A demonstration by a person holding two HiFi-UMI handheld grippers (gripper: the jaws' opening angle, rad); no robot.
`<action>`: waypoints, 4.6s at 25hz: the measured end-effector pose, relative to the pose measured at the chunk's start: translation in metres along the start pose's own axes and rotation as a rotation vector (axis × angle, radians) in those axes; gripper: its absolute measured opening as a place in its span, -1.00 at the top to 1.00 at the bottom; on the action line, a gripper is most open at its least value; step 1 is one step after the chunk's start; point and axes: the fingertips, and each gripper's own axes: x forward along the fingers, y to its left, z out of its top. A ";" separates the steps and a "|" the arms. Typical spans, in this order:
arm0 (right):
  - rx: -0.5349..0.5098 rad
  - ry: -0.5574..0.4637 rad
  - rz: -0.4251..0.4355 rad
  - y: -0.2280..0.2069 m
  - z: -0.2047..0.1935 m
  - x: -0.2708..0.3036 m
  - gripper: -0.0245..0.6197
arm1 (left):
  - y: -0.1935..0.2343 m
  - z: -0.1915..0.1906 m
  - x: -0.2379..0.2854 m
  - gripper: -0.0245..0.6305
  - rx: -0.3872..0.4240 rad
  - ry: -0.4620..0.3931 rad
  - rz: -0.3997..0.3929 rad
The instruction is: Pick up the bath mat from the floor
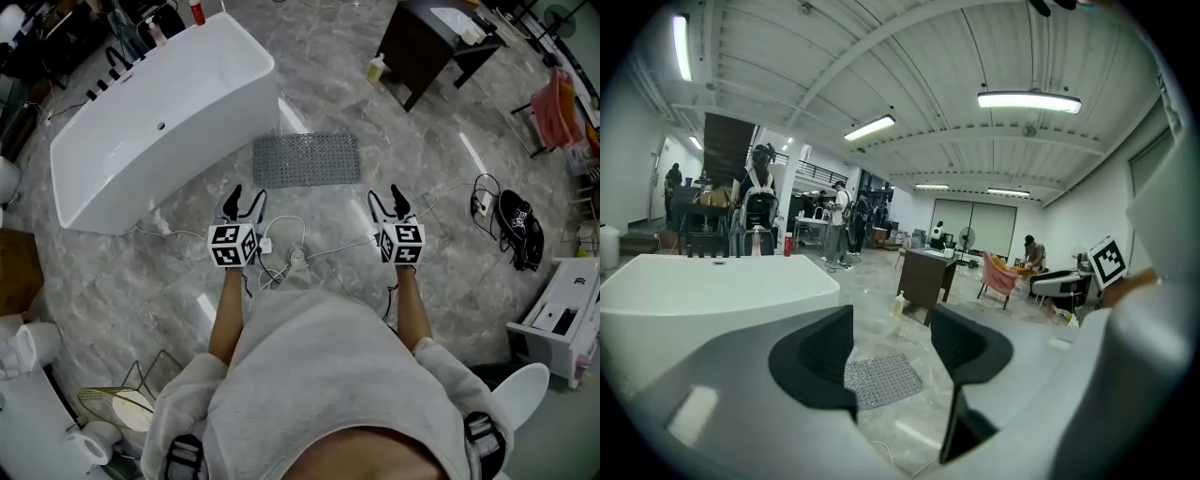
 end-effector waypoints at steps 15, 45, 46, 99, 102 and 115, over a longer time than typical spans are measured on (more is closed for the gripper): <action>0.011 0.016 -0.053 -0.015 0.039 0.090 0.19 | 0.058 0.047 0.090 0.17 0.031 0.025 -0.072; 0.058 0.058 -0.008 -0.049 0.026 0.171 0.19 | 0.079 0.051 0.169 0.17 0.031 0.092 -0.045; 0.060 0.062 -0.004 -0.055 0.028 0.181 0.19 | 0.081 0.054 0.180 0.17 0.030 0.094 -0.042; 0.076 0.279 0.205 -0.194 0.009 0.419 0.19 | 0.135 0.041 0.399 0.17 -0.064 0.333 0.099; 0.075 0.281 0.195 -0.190 0.005 0.425 0.19 | 0.143 0.036 0.407 0.17 -0.065 0.332 0.086; 0.080 0.310 0.182 -0.160 -0.029 0.458 0.19 | 0.168 -0.022 0.429 0.17 -0.124 0.360 0.042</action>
